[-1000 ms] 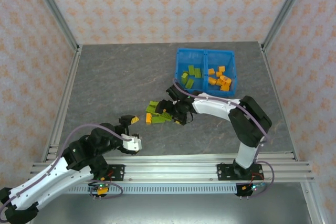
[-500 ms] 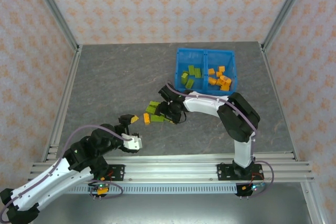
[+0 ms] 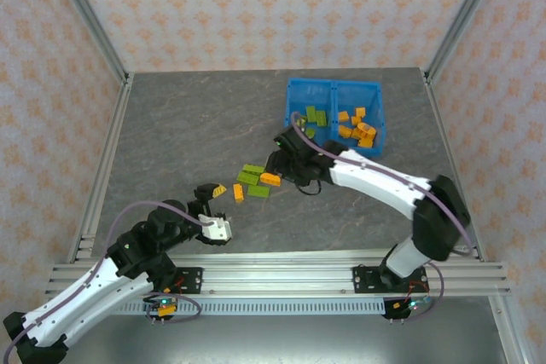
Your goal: Sort the legos into containers by color
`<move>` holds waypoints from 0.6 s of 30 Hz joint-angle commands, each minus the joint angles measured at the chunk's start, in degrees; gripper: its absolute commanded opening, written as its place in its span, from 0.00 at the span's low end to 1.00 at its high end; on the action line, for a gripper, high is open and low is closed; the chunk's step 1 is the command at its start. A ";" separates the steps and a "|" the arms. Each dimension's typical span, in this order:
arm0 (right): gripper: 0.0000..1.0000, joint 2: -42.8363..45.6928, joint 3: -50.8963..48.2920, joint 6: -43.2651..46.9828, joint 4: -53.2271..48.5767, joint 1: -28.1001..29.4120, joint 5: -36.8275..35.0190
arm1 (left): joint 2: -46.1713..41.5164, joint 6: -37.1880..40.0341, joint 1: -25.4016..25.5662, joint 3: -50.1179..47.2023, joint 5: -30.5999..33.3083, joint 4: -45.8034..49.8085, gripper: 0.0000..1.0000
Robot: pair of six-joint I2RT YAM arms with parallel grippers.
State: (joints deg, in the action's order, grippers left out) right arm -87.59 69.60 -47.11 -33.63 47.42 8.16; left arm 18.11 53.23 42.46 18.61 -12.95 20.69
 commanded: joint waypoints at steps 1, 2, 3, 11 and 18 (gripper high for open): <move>0.57 2.00 5.10 8.60 -8.15 -1.46 -15.12 | 0.66 -2.37 -1.62 -1.07 -3.19 -5.33 1.00; 0.57 1.49 6.91 11.27 -9.40 -2.34 -17.49 | 1.50 -2.38 -2.03 -1.03 -3.31 -5.40 1.00; 0.57 0.56 8.75 13.76 -10.23 -3.59 -20.65 | 2.32 -2.36 -2.34 -0.80 -3.15 -5.37 1.00; 0.56 -14.71 21.11 19.11 -6.73 -18.98 -9.74 | 2.70 -1.99 -3.35 -0.11 0.14 -3.40 1.00; 0.59 -29.82 35.89 16.58 -8.15 -24.26 0.57 | 1.13 -1.64 -3.52 -0.73 1.01 -2.50 1.00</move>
State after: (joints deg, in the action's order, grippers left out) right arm -115.35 100.73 -30.33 -40.40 22.98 4.32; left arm 19.64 52.01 39.59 18.31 -13.04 18.15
